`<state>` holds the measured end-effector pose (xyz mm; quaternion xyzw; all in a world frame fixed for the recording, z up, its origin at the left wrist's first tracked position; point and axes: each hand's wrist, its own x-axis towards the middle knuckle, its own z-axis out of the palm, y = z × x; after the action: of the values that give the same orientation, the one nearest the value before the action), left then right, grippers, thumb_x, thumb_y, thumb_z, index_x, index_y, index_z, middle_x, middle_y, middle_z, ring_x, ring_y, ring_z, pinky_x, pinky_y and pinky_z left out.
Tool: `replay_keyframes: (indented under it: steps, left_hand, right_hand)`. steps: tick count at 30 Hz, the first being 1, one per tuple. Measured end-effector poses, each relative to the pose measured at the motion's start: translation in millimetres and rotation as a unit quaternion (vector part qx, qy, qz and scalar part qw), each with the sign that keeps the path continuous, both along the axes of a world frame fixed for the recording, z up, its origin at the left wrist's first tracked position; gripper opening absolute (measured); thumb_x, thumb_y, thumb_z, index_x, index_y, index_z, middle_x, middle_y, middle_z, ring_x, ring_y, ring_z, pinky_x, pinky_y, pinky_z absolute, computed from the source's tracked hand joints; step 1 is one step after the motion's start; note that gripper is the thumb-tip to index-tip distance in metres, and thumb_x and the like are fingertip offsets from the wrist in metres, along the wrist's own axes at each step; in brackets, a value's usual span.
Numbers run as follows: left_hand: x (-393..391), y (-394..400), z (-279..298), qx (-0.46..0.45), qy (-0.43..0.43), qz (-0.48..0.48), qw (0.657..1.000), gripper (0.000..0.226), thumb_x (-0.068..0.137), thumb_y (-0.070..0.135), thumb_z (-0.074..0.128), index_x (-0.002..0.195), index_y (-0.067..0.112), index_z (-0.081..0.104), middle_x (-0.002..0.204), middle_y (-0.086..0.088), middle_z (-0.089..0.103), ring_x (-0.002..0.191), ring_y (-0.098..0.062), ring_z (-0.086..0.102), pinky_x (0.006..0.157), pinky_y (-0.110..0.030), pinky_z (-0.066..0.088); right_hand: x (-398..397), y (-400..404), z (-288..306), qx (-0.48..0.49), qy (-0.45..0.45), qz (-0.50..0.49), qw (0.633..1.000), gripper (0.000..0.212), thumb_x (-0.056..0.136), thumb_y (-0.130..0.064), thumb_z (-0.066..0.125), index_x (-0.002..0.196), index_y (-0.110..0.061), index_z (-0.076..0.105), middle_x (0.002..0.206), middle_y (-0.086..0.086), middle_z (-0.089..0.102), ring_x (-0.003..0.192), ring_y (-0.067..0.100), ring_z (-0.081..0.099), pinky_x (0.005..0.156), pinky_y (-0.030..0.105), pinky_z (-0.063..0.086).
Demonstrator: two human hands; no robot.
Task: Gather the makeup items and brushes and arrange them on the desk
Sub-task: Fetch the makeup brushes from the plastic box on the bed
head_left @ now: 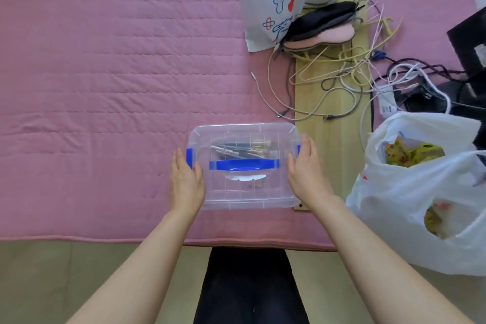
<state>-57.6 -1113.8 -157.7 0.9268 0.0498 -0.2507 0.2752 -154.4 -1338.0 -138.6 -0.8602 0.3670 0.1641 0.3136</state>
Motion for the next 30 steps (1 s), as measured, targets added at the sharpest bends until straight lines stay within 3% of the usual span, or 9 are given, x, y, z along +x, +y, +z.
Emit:
replay_keyframes:
  steps: [2, 5, 9, 14, 20, 22, 24, 27, 30]
  left_hand:
    - [0.4, -3.6, -16.7, -0.03, 0.008, 0.063, 0.998, 0.044, 0.1, 0.034, 0.036, 0.141, 0.015, 0.038, 0.135, -0.008, 0.051, 0.122, -0.031, 0.048, 0.1, -0.042, 0.039]
    - [1.2, -6.2, -33.8, -0.052, -0.013, 0.134, 0.99, 0.035, 0.099, 0.04, 0.035, 0.125, 0.02, 0.047, 0.11, -0.004, 0.063, 0.098, -0.03, 0.057, 0.082, -0.04, 0.045]
    - [2.0, -1.2, -53.0, -0.058, -0.06, 0.146, 0.986, 0.031, 0.1, 0.041, 0.036, 0.116, 0.019, 0.051, 0.1, -0.002, 0.066, 0.089, -0.029, 0.061, 0.076, -0.037, 0.042]
    - [-2.4, 6.0, -64.7, -0.045, -0.131, 0.123, 0.983, 0.037, 0.102, 0.038, 0.034, 0.11, 0.014, 0.059, 0.098, -0.005, 0.069, 0.084, -0.033, 0.062, 0.074, -0.039, 0.042]
    - [-6.9, 1.3, -64.9, -0.017, -0.153, 0.122, 0.981, 0.045, 0.103, 0.037, 0.031, 0.116, 0.007, 0.061, 0.101, -0.011, 0.071, 0.088, -0.035, 0.063, 0.076, -0.039, 0.042]
    - [-5.7, 1.0, -63.2, -0.01, -0.148, 0.13, 0.98, 0.044, 0.103, 0.035, 0.03, 0.109, 0.005, 0.062, 0.094, -0.013, 0.07, 0.085, -0.036, 0.06, 0.073, -0.039, 0.04]
    - [-2.6, 0.6, -59.6, -0.01, -0.134, 0.152, 0.979, 0.04, 0.104, 0.032, 0.029, 0.088, 0.007, 0.056, 0.079, -0.014, 0.063, 0.077, -0.037, 0.052, 0.068, -0.04, 0.034]
    - [5.2, 5.4, -59.5, -0.021, -0.091, 0.16, 0.983, 0.041, 0.103, 0.032, 0.029, 0.068, 0.015, 0.042, 0.062, -0.002, 0.046, 0.067, -0.028, 0.04, 0.065, -0.036, 0.029]
    - [16.2, 14.6, -67.1, -0.105, 0.005, 0.242, 0.964, 0.046, 0.099, 0.04, 0.034, 0.069, 0.009, 0.05, 0.068, -0.004, 0.051, 0.067, -0.022, 0.043, 0.066, -0.036, 0.037]
  right_hand:
    - [-0.9, -4.4, -18.9, 0.024, 0.001, -0.041, 0.999, 0.059, 0.101, -0.032, 0.034, 0.15, -0.008, 0.012, 0.149, 0.018, 0.031, 0.135, 0.034, 0.034, 0.105, 0.041, 0.032]
    - [-5.9, -9.6, -41.4, 0.019, -0.026, -0.073, 0.997, 0.052, 0.101, -0.035, 0.032, 0.147, -0.014, 0.024, 0.142, 0.013, 0.044, 0.124, 0.033, 0.045, 0.093, 0.04, 0.039]
    - [-13.4, -10.2, -63.3, 0.012, -0.083, -0.082, 0.993, 0.046, 0.101, -0.035, 0.031, 0.143, -0.016, 0.034, 0.132, 0.013, 0.054, 0.117, 0.032, 0.052, 0.085, 0.034, 0.039]
    - [-21.3, -5.5, -76.3, 0.013, -0.148, -0.092, 0.985, 0.045, 0.102, -0.032, 0.031, 0.145, -0.016, 0.034, 0.132, 0.01, 0.056, 0.119, 0.027, 0.051, 0.095, 0.031, 0.039]
    - [-25.6, -5.0, -82.0, -0.041, -0.156, -0.082, 0.984, 0.043, 0.102, -0.029, 0.034, 0.143, -0.015, 0.038, 0.102, 0.016, 0.065, 0.09, 0.033, 0.058, 0.071, 0.024, 0.03]
    - [-24.8, -4.3, -80.7, -0.056, -0.16, -0.081, 0.982, 0.042, 0.102, -0.027, 0.035, 0.142, -0.013, 0.04, 0.093, 0.014, 0.066, 0.082, 0.032, 0.058, 0.065, 0.022, 0.025]
    - [-25.0, -4.5, -78.4, -0.067, -0.159, -0.087, 0.981, 0.04, 0.102, -0.025, 0.035, 0.14, -0.014, 0.043, 0.086, 0.013, 0.065, 0.072, 0.031, 0.055, 0.061, 0.023, 0.021]
    - [-22.4, -9.1, -76.8, -0.069, -0.142, -0.136, 0.978, 0.036, 0.103, -0.026, 0.033, 0.135, -0.018, 0.049, 0.091, 0.011, 0.068, 0.077, 0.033, 0.058, 0.064, 0.029, 0.031]
    - [-16.2, -13.7, -77.1, -0.004, -0.165, -0.185, 0.969, 0.03, 0.102, -0.022, 0.032, 0.12, -0.022, 0.057, 0.085, -0.016, 0.059, 0.076, 0.006, 0.048, 0.067, 0.017, 0.036]
